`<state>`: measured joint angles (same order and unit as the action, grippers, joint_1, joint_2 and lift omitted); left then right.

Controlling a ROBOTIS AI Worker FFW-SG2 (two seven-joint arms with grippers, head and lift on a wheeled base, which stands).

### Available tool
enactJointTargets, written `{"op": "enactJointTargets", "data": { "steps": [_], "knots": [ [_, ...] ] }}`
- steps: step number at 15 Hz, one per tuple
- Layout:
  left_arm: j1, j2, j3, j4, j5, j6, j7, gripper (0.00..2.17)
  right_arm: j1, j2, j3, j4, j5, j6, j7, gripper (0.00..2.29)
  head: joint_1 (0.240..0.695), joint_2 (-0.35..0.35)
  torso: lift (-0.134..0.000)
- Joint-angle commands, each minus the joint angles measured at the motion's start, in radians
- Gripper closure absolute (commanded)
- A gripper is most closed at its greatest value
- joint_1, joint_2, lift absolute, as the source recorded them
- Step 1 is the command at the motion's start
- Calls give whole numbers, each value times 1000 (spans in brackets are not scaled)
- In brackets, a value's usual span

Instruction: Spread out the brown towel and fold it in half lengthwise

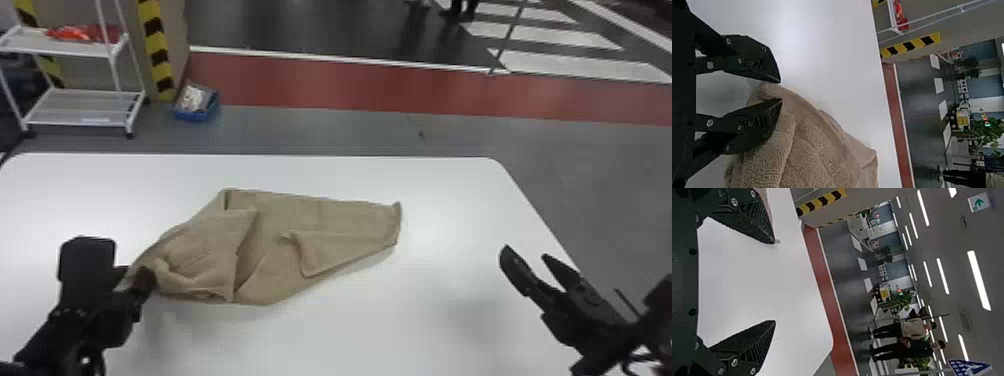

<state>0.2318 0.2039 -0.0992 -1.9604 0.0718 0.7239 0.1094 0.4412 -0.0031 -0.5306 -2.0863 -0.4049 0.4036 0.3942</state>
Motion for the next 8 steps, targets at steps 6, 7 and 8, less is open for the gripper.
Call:
{"op": "enactJointTargets", "data": {
  "steps": [6,7,8],
  "knots": [
    [29,0,7,-114,8,15,3,1244,-4,4,69,-6,20,-21,54,178,695,-179,-125],
    [43,0,12,-144,8,15,7,1241,-4,4,106,-8,41,-36,103,191,695,-168,-125],
    [53,0,13,-170,8,15,9,1244,-4,4,152,-9,75,-67,164,218,695,-149,-125]
  ]
}}
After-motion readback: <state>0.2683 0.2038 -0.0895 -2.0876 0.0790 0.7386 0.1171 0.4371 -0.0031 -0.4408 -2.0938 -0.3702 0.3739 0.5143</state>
